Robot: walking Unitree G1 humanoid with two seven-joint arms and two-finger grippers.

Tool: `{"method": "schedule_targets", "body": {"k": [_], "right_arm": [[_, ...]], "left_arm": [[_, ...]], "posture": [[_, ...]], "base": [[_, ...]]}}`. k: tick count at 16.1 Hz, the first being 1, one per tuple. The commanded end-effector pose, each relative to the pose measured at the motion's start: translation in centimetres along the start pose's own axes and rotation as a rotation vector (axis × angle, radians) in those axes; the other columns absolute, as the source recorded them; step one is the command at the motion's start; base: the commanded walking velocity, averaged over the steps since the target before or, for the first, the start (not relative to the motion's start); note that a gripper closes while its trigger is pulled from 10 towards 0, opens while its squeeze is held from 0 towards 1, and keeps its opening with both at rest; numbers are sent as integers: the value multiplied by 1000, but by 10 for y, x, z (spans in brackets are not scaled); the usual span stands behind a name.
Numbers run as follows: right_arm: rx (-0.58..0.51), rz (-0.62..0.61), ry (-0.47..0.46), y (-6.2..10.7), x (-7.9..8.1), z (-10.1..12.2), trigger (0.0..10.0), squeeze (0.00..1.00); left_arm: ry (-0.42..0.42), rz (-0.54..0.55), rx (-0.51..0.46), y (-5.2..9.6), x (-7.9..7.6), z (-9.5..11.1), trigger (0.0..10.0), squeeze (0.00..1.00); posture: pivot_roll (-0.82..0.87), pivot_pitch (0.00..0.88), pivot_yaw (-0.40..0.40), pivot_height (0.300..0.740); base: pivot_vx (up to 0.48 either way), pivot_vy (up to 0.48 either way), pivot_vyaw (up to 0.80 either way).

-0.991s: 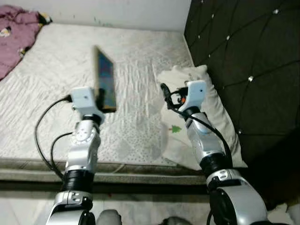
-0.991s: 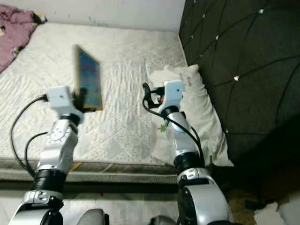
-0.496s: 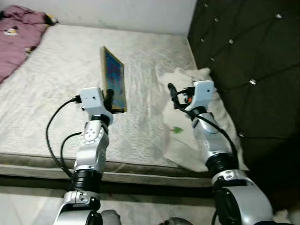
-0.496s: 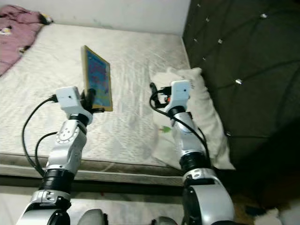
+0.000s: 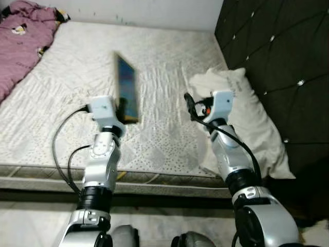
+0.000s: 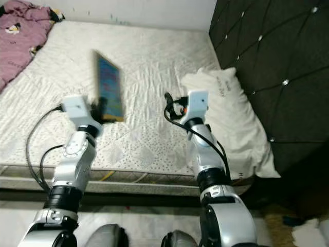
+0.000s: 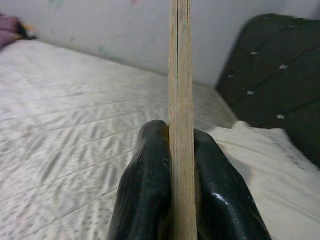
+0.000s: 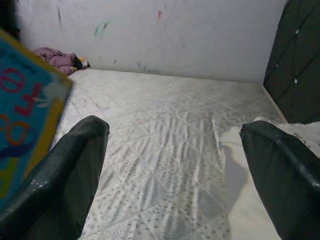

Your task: Clean up the room

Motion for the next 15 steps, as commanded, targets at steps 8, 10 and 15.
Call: {"method": "schedule_targets", "body": {"k": [8,10,15], "right_arm": [[-14,5,8,-2,1,5,10000,0],[-13,4,8,-2,1,5,10000,0],[-14,0,4,-3,0,5,10000,0]], "left_arm": [[-10,-47,-87,-1,-5,21,10000,0],[-9,-47,-86,-1,-5,20,10000,0],[-14,-39,-77,-2,-4,19,10000,0]], "posture": [[34,0,-59,740],[34,0,-59,740],[31,0,-57,740]], "base": [[232,0,0],[377,0,0],[361,0,0]]}}
Point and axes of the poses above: a point about 5 cm out from each wrist's last joint towards the gripper, its own y axis pointing back from the gripper into the wrist, its own z axis along the axis of the wrist's last joint, x = y × z, the point moved 4 cm from there along -y, pointing out of the wrist towards the gripper, and after that the axes turned 11 degrees about y, right-handed, at the moved point
